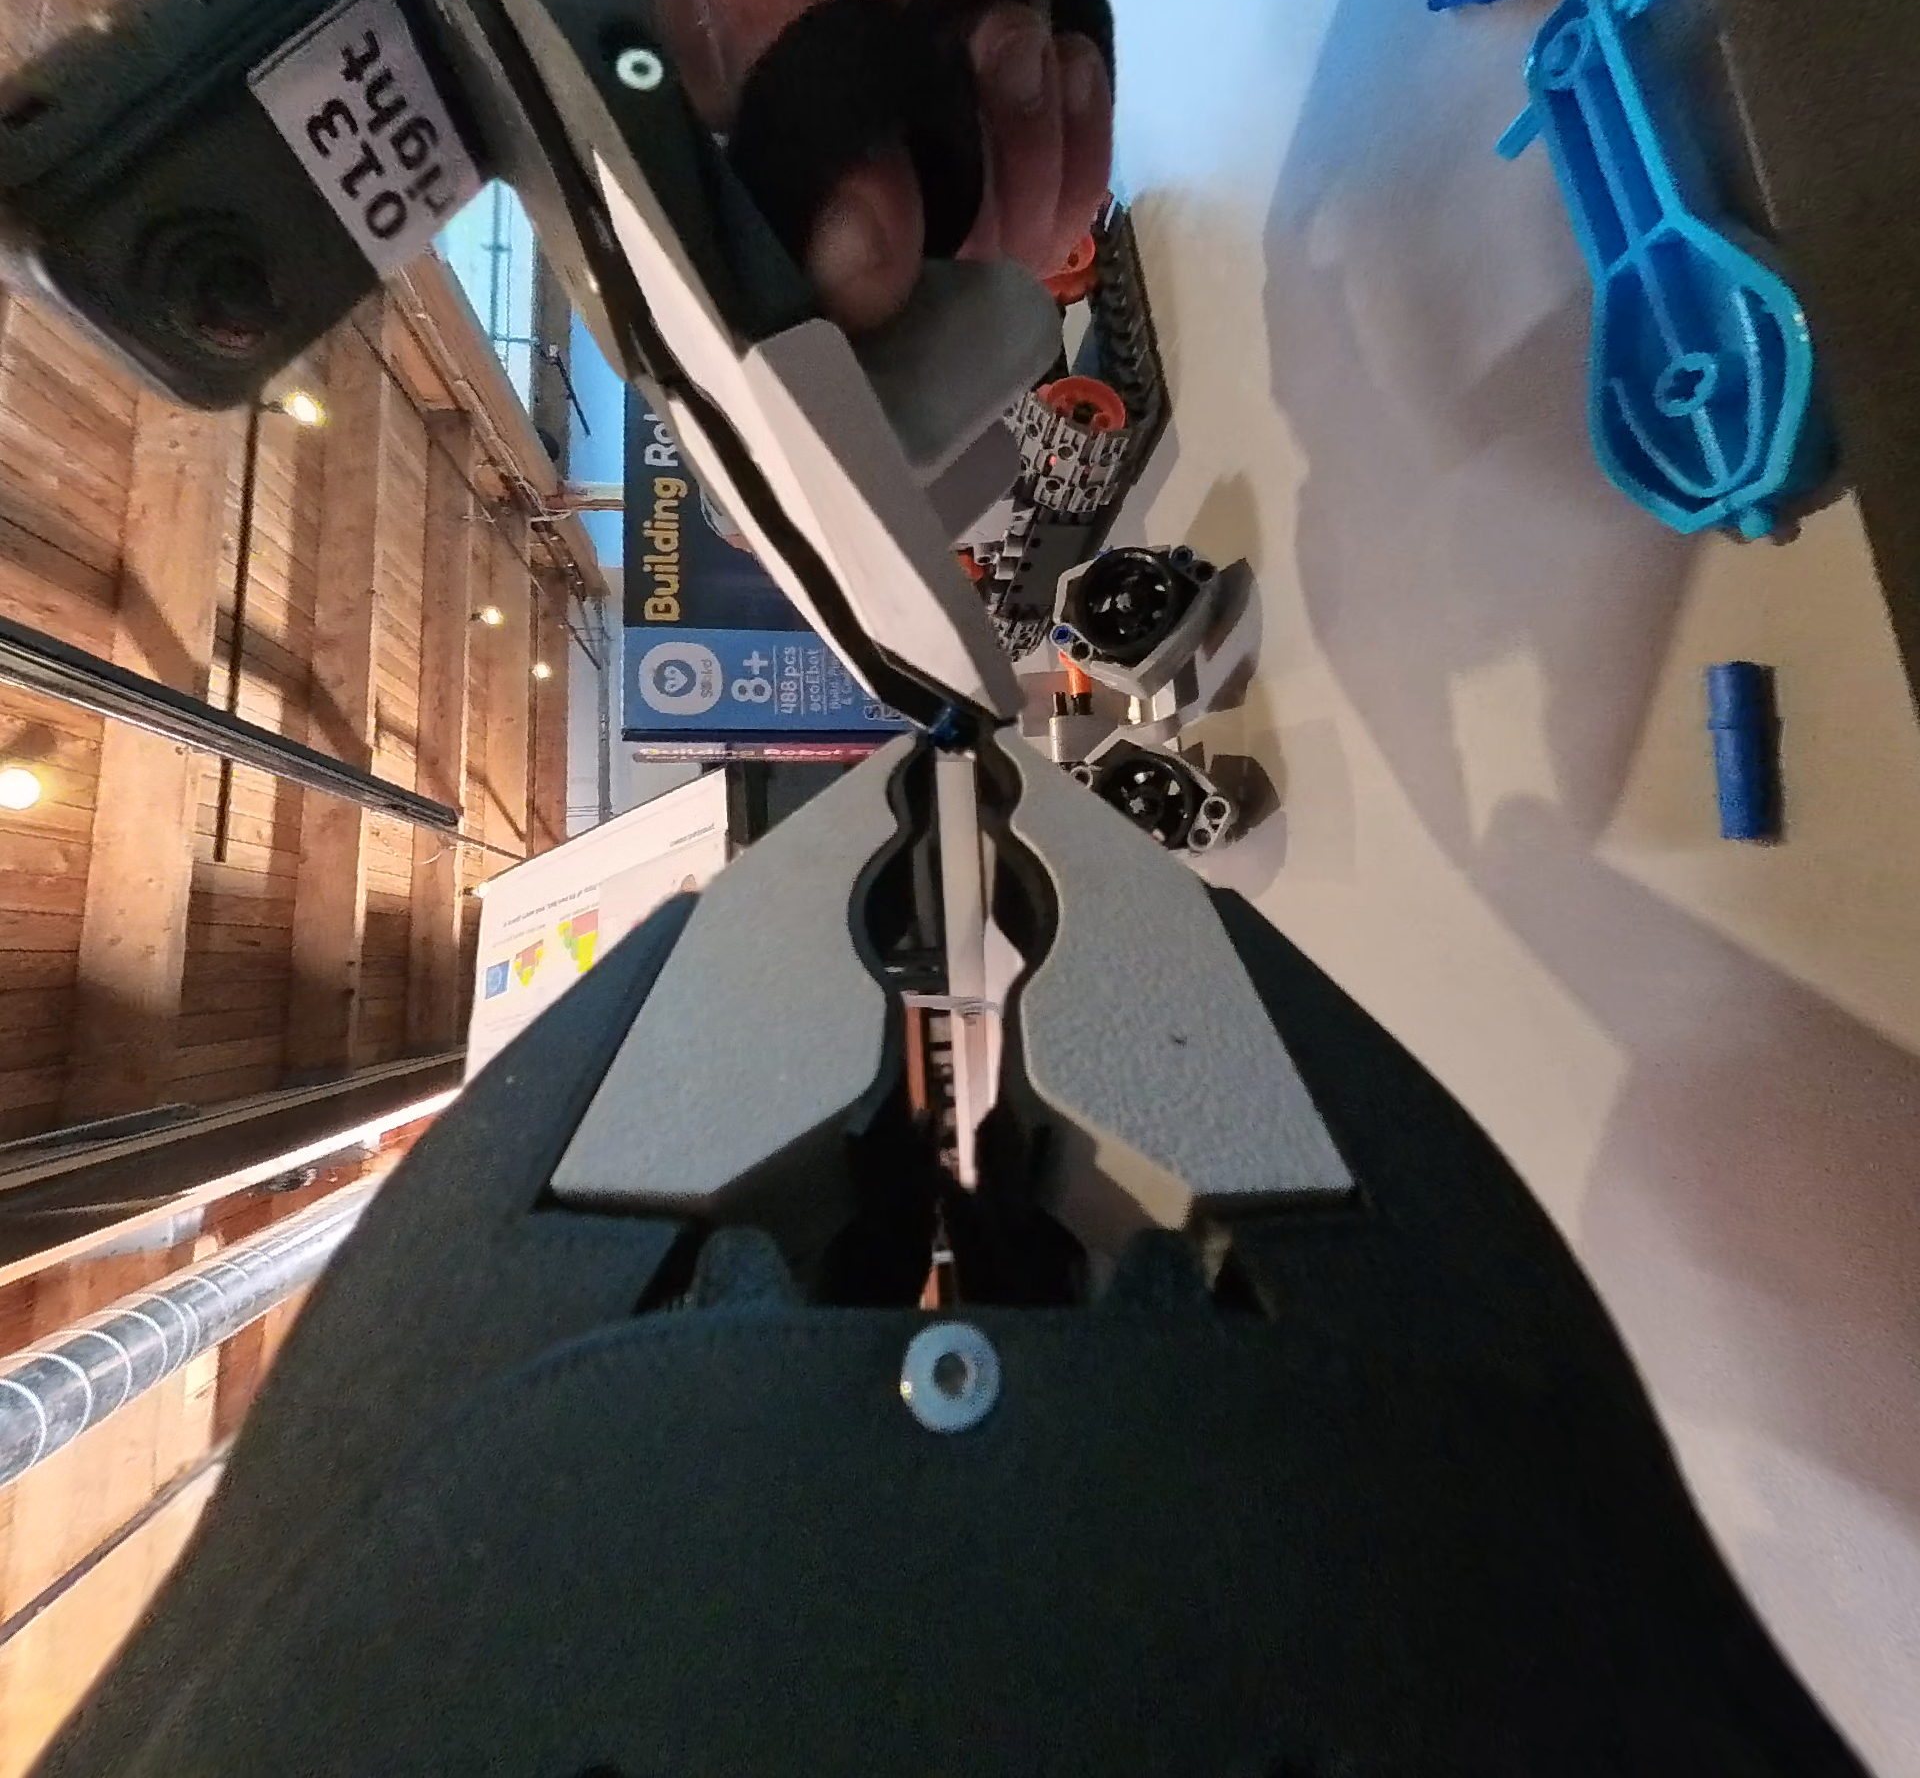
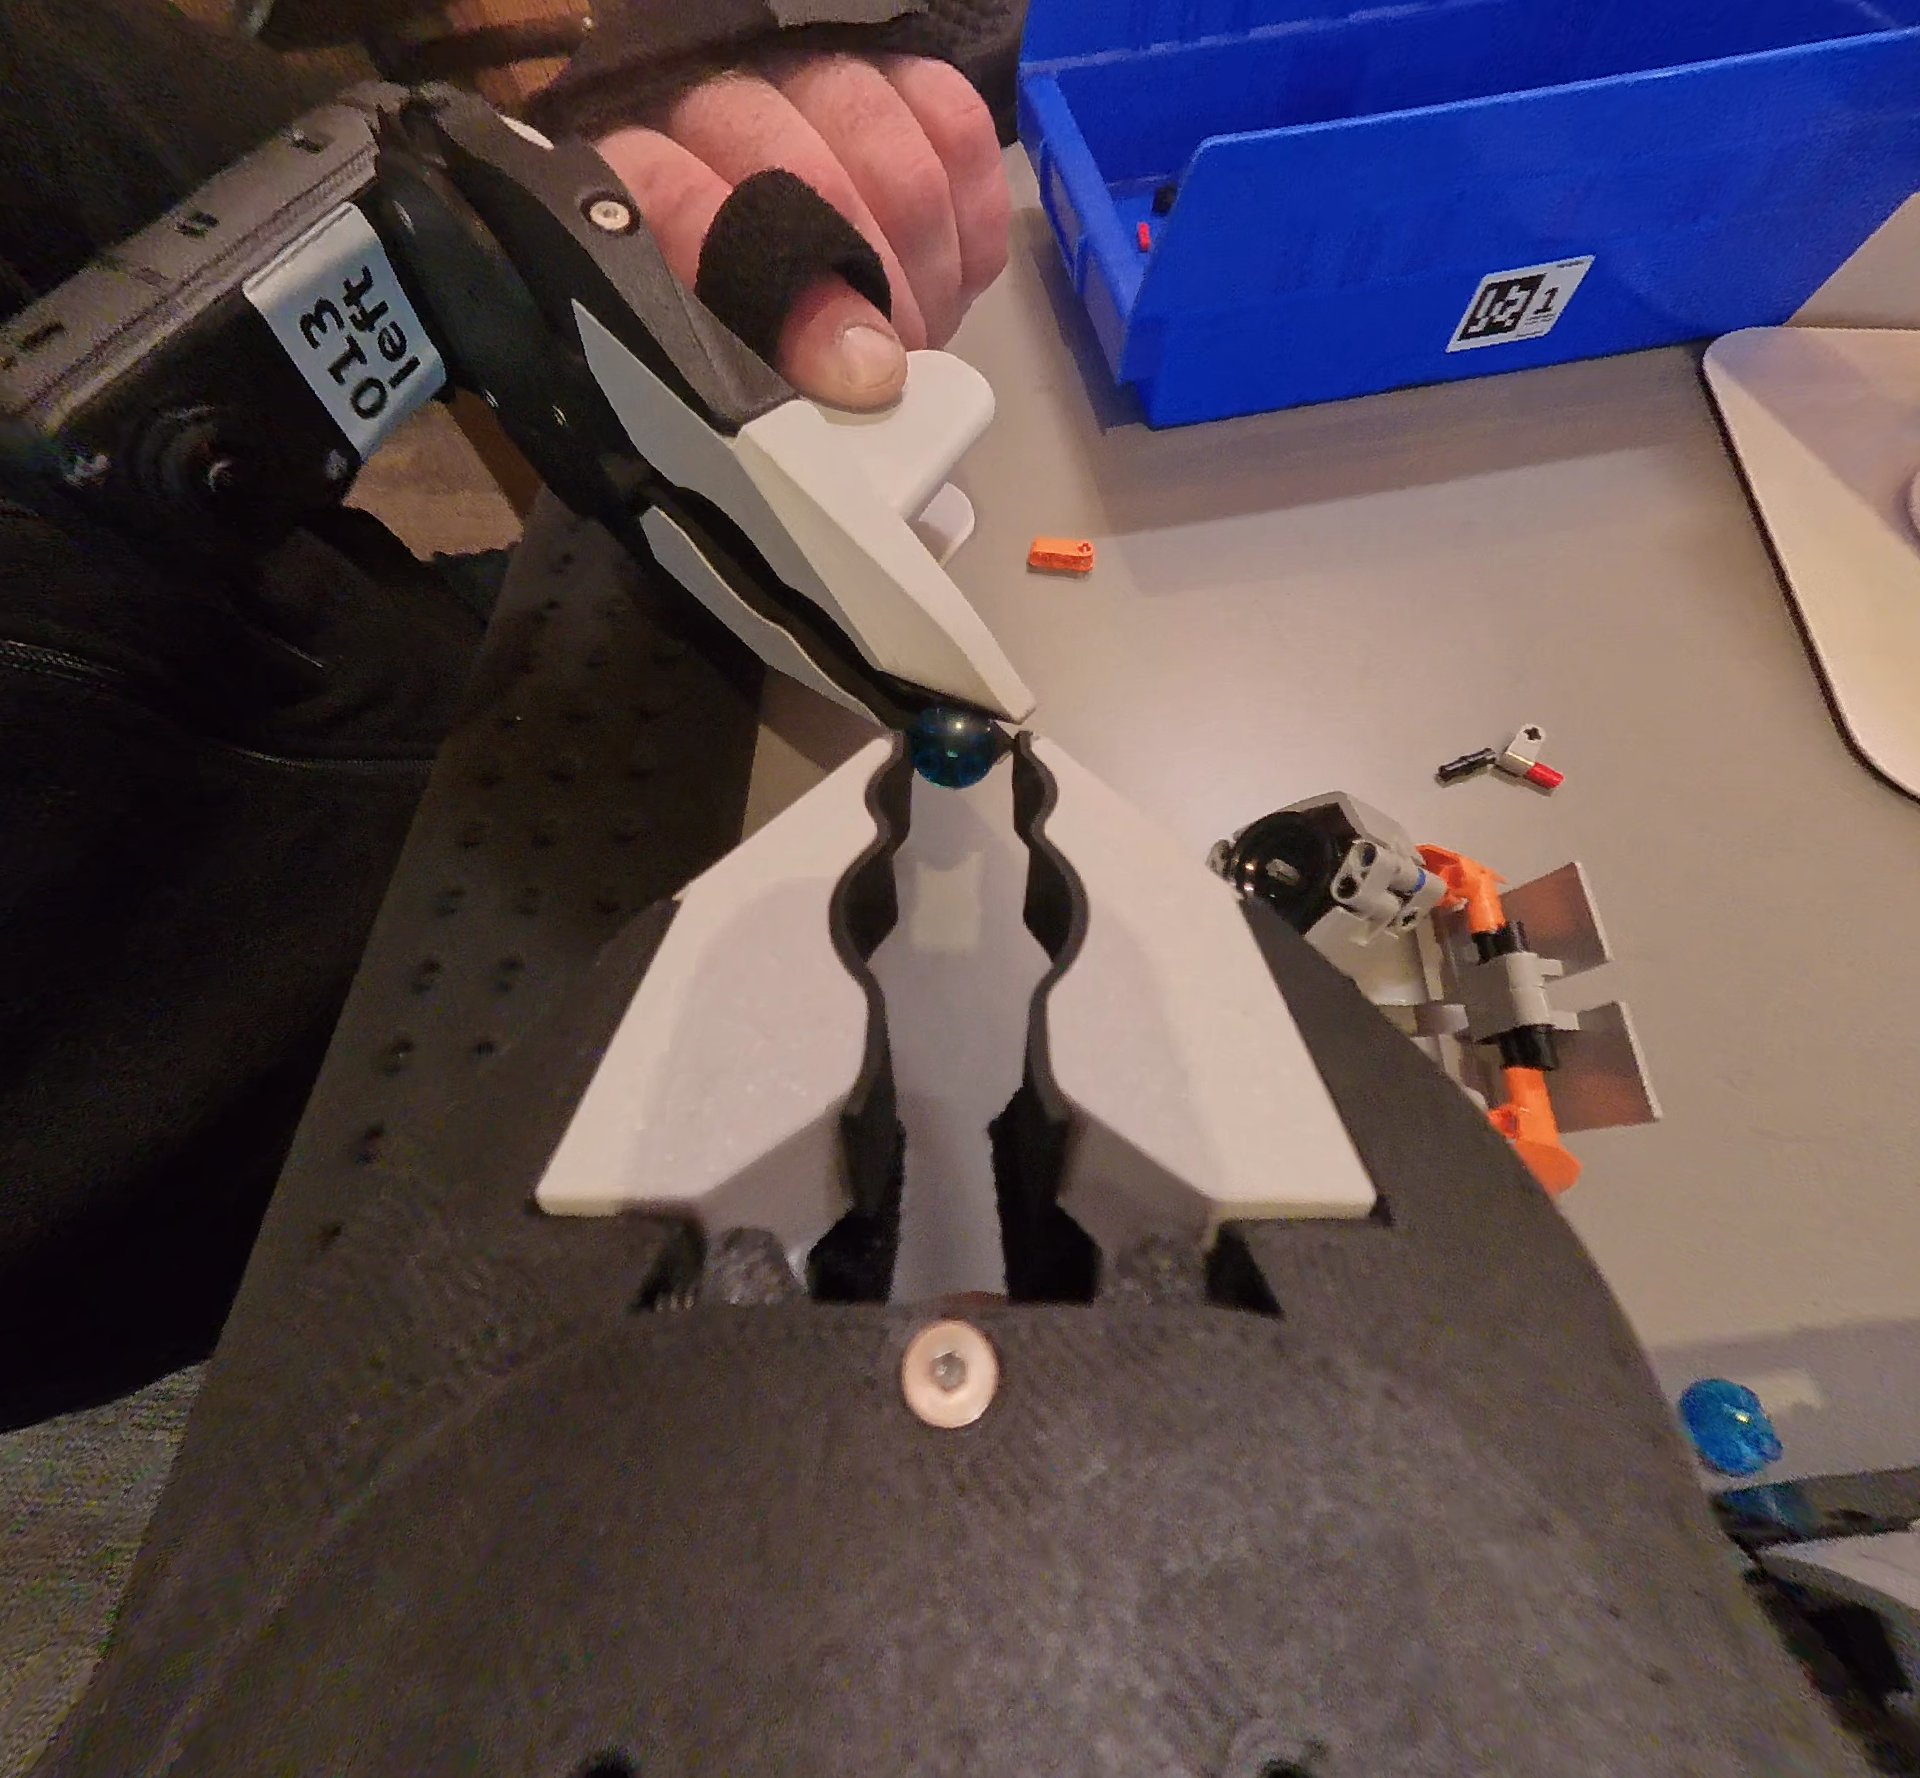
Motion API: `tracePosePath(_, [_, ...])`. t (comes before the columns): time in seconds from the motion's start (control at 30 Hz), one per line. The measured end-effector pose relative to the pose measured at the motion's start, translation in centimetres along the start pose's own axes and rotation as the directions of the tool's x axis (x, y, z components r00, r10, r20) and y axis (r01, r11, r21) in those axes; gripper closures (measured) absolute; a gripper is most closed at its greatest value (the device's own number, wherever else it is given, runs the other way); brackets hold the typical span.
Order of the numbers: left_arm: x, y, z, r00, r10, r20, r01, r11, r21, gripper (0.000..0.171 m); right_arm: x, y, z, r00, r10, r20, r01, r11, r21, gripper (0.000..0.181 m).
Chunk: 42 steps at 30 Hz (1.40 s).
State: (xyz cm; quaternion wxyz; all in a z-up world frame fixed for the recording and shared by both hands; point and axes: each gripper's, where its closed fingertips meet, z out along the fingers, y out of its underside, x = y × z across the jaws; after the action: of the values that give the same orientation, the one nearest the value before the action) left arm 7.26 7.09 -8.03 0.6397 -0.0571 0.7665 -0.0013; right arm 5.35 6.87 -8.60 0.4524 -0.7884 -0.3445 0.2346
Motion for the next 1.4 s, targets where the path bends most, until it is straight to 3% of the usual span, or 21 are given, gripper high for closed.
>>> tracePosePath(0.1, [0.0, 0.1, 0.1, 0.995, -0.093, -0.035, 0.094, 0.995, 0.025, 0.166, 0.2, 0.0, -0.1, 1.0, -0.011, -0.016, 0.011, 1.0, 0.001, 0.166])
tracePosePath(0.17, [0.2, 0.7, 0.3, 0.981, -0.171, -0.09, 0.174, 0.985, 0.019, 0.158, 1.2, 0.4, -0.2, 0.995, -0.049, -0.082, 0.046, 0.998, -0.036, 0.168])
tracePosePath(0.3, [2.0, 3.4, 1.5, 0.906, -0.345, -0.244, 0.336, 0.938, -0.079, 0.143, 2.8, 1.7, -0.6, 0.98, -0.103, -0.17, 0.083, 0.989, -0.121, 0.168])
tracePosePath(0.4, [3.0, 4.5, 2.2, 0.812, -0.473, -0.342, 0.451, 0.88, -0.147, 0.131, 3.3, 2.2, -0.6, 0.973, -0.122, -0.195, 0.093, 0.984, -0.151, 0.168])
tracePosePath(0.57, [4.8, 6.7, 3.7, 0.722, -0.557, -0.409, 0.477, 0.83, -0.289, 0.117, 4.3, 3.4, -0.5, 0.949, -0.198, -0.247, 0.137, 0.96, -0.243, 0.169])
tracePosePath(0.67, [5.7, 6.9, 4.4, 0.624, -0.641, -0.446, 0.544, 0.767, -0.341, 0.112, 4.8, 4.2, -0.4, 0.926, -0.259, -0.273, 0.171, 0.935, -0.309, 0.169])
tracePosePath(0.77, [6.4, 6.3, 4.9, 0.486, -0.726, -0.486, 0.628, 0.677, -0.383, 0.106, 5.0, 4.5, -0.2, 0.917, -0.284, -0.279, 0.185, 0.925, -0.333, 0.169])
tracePosePath(0.83, [6.9, 5.4, 5.0, 0.41, -0.75, -0.519, 0.664, 0.636, -0.394, 0.111, 5.1, 4.7, -0.1, 0.912, -0.295, -0.283, 0.191, 0.919, -0.344, 0.169])
tracePosePath(1.03, [7.1, 2.9, 4.2, 0.274, -0.763, -0.585, 0.732, 0.561, -0.388, 0.125, 5.4, 5.1, -0.1, 0.893, -0.347, -0.286, 0.225, 0.895, -0.384, 0.169])
tracePosePath(1.23, [6.1, 3.1, 4.3, 0.239, -0.802, -0.547, 0.775, 0.497, -0.39, 0.114, 5.2, 5.1, -0.4, 0.861, -0.424, -0.282, 0.285, 0.86, -0.423, 0.169])
tracePosePath(1.3, [5.1, 2.4, 4.1, 0.199, -0.804, -0.56, 0.817, 0.452, -0.358, 0.119, 5.1, 4.7, -0.4, 0.835, -0.467, -0.292, 0.321, 0.843, -0.431, 0.169])
tracePosePath(1.4, [3.3, 1.1, 3.4, 0.122, -0.793, -0.597, 0.877, 0.367, -0.309, 0.142, 4.9, 3.6, -0.7, 0.794, -0.518, -0.318, 0.372, 0.827, -0.421, 0.168])
